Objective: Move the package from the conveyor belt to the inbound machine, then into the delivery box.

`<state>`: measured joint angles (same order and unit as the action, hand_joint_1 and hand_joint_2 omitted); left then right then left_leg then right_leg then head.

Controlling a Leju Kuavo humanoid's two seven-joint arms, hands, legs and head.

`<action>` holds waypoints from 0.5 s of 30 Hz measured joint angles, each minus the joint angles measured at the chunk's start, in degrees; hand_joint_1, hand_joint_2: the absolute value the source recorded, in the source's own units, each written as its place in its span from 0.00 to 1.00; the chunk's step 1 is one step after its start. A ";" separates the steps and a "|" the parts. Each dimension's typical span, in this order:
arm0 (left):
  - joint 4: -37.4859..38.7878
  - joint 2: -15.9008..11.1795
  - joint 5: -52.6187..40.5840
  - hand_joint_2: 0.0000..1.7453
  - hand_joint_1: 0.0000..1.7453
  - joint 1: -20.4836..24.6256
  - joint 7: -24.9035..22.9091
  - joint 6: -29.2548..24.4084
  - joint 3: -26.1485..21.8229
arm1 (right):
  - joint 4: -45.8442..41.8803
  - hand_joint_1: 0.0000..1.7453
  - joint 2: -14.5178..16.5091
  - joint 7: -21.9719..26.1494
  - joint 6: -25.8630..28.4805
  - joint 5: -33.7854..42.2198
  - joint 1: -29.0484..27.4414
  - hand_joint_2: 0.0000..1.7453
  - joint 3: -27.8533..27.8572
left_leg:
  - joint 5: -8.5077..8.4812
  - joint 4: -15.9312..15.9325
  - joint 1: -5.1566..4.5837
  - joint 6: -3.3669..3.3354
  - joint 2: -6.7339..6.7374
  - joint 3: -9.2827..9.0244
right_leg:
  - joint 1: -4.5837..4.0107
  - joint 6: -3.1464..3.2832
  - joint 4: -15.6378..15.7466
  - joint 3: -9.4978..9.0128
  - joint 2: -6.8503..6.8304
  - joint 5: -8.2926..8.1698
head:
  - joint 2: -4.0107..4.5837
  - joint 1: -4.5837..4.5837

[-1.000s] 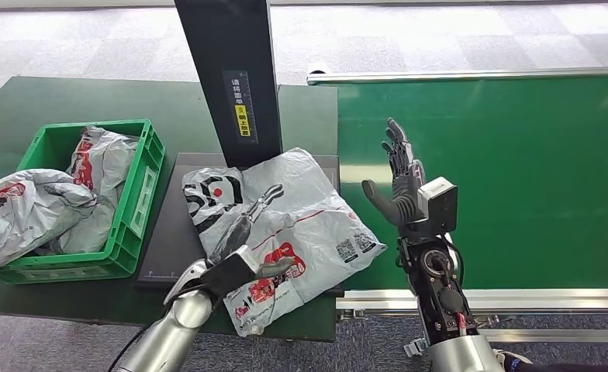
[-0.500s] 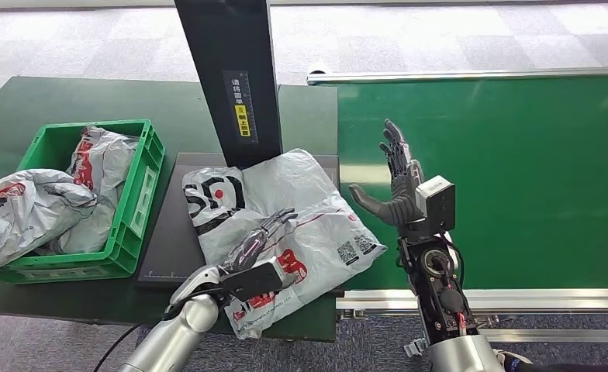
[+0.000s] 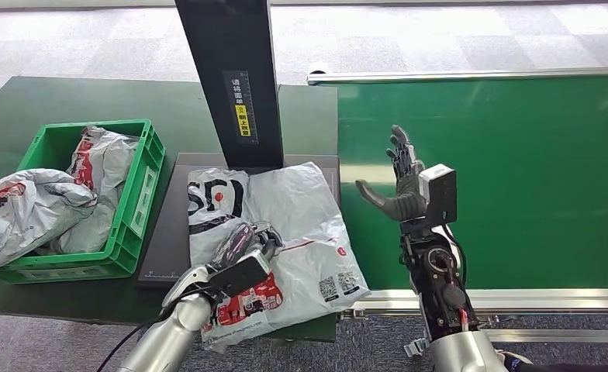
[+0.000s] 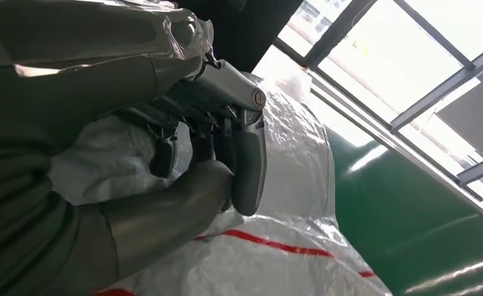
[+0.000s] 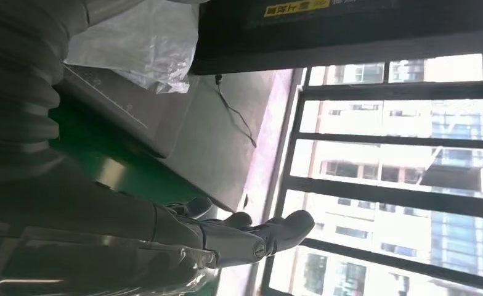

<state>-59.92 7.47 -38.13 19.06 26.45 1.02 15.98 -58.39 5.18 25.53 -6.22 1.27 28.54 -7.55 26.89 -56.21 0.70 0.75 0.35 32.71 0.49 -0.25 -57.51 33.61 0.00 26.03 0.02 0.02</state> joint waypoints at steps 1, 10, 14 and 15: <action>-0.01 0.08 0.11 1.00 0.99 -0.01 0.01 0.05 -0.12 | 1.20 0.00 0.06 -1.29 -0.16 1.61 0.31 1.00 0.74 | 0.00 0.00 0.00 0.00 -0.01 0.00 | 0.00 0.00 0.00 0.00 0.00 0.00 | 0.01 -0.01; 0.01 0.58 0.54 1.00 1.00 -0.01 0.13 0.11 -0.43 | 8.61 0.00 0.14 -5.48 3.07 1.51 2.03 1.00 3.53 | 0.00 0.00 0.00 0.00 0.00 0.00 | 0.00 0.00 0.00 0.01 0.00 0.00 | 0.00 0.00; 0.01 0.83 0.90 1.00 1.00 -0.01 0.13 0.09 -0.53 | 11.25 0.00 -0.11 -8.87 8.54 -4.40 2.85 1.00 2.60 | 0.00 0.00 0.00 0.00 0.00 0.00 | 0.00 0.00 0.00 0.00 0.00 0.00 | 0.00 -0.01; 0.01 0.87 0.92 1.00 1.00 -0.01 0.13 0.09 -0.57 | 11.73 0.00 -0.17 -9.18 9.12 -5.08 2.99 1.00 2.33 | 0.00 0.00 0.00 0.00 0.00 0.00 | 0.00 0.00 0.00 0.00 0.00 0.00 | 0.01 -0.01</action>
<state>-59.91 8.34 -37.21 19.04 26.58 1.11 15.41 -46.66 5.01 16.35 2.90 -3.82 31.53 -5.23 26.89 -56.21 0.70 0.75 0.35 32.71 0.48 -0.25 -57.51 33.62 0.00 26.03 0.02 0.01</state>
